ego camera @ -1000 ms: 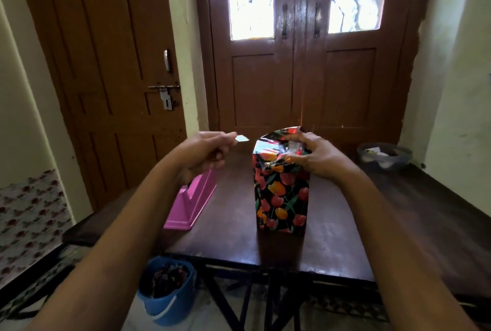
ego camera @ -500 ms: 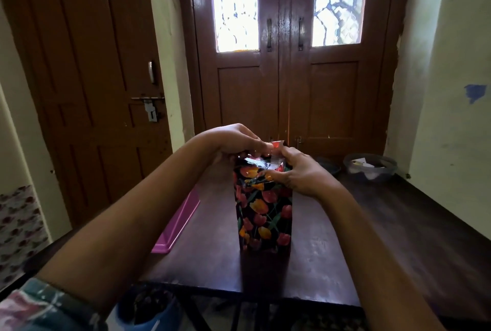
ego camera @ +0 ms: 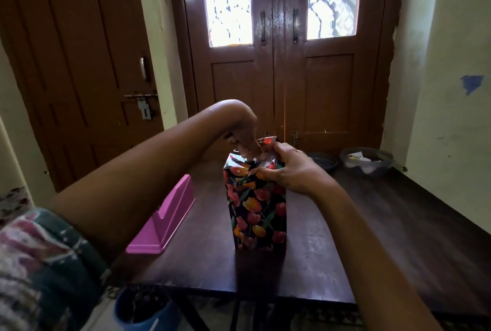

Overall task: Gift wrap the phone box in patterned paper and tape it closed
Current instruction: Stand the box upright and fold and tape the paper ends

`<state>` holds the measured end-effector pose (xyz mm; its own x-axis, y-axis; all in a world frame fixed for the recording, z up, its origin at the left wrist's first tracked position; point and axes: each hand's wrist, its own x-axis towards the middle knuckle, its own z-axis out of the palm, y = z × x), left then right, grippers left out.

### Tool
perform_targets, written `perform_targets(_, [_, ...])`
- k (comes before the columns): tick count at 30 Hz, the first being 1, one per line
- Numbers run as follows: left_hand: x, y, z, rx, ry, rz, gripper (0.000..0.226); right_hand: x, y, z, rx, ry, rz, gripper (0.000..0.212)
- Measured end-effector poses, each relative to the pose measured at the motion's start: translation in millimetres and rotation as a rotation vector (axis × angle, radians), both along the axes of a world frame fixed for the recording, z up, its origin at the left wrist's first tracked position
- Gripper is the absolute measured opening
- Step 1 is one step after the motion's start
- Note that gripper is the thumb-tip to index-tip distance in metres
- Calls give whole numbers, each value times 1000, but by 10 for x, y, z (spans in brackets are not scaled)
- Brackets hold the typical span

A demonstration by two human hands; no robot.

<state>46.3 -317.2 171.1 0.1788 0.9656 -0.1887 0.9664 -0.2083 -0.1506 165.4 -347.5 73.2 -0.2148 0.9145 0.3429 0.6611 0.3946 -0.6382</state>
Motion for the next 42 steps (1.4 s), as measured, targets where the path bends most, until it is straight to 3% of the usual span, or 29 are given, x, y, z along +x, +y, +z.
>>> perform_targets(2, [-5, -3, -18, -3, 96, 64, 63, 23, 2, -9, -15, 27, -1, 68])
perform_targets(5, [-189, 68, -127, -30, -7, 146, 61, 32, 9, -20, -26, 51, 20, 63])
perform_targets(8, [-485, 153, -265, -55, -199, 155, 56, 5, 12, -3, -21, 37, 34, 56])
perform_targets(12, [-635, 84, -350, -160, -613, 167, 54, 17, 1, -3, -28, 26, 44, 59])
perform_targets(15, [-619, -3, -255, -179, -723, 81, 48, 33, 7, -12, -24, 19, 39, 58])
perform_targets(18, [-505, -49, -288, -128, -709, 63, 42, 36, 18, -7, -18, 18, 36, 53])
perform_targets(21, [-440, -22, -412, -91, -648, 79, 56, 44, 23, -11, -26, 47, 48, 54])
perform_targets(28, [-567, -84, -417, -230, -801, 16, 55, 37, 40, -10, -23, 51, 71, 56])
perform_targets(33, [-611, -103, -336, -340, -762, -44, 76, 38, 25, -14, -33, 52, 75, 58])
perform_targets(38, [-535, -85, -366, -231, -759, -57, 55, 39, 35, -19, -6, 20, 60, 53])
perform_targets(42, [-394, -23, -392, -176, -663, -46, 56, 43, 33, -17, 0, 18, 55, 55])
